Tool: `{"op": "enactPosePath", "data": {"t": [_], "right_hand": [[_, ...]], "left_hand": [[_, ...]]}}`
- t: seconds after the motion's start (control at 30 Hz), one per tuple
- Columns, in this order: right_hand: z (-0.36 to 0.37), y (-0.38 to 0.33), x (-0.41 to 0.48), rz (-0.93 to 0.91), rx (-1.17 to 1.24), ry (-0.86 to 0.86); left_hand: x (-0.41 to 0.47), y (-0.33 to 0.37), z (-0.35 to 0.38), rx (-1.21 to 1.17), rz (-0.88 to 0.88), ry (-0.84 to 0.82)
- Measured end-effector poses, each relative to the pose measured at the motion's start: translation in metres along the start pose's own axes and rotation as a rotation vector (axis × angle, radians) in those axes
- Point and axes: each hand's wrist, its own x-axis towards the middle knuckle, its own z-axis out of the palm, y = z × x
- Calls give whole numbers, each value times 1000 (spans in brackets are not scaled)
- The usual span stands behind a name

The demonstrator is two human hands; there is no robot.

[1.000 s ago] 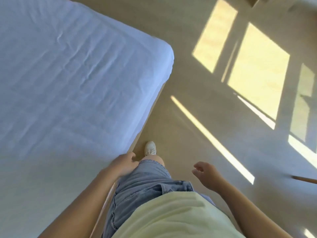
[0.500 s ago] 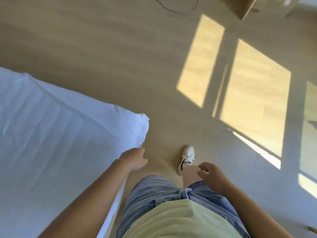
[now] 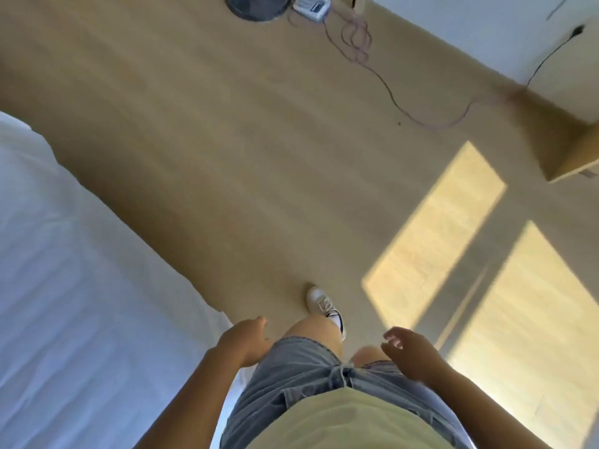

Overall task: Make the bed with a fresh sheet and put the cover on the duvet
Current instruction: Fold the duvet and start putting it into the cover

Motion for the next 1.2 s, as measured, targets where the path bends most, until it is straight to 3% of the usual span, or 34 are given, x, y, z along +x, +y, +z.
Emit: {"op": "enactPosePath", "data": {"t": [0.2, 0.47, 0.63, 0.8, 0.87, 1.07, 1.2], "right_hand": [[-142, -107, 113, -106, -121, -15], [-299, -304, 284, -325, -303, -113], [-384, -449, 364, -389, -465, -168], [-394, -599, 431, -453, -628, -293], [-388, -665, 460, -475, -647, -309], [-364, -868, 508, -504, -735, -309], [-348, -1000, 516, -544, -795, -341]], "left_hand": [[57, -5, -151, -192, -101, 70], [131, -42, -290, -677, -358, 150], [156, -73, -391, -1009, -413, 221], [187, -128, -481, -1154, -453, 357], [204, -163, -518, -1116, -442, 340], [226, -329, -648, -1101, -487, 310], [218, -441, -727, -1095, -537, 398]]}}
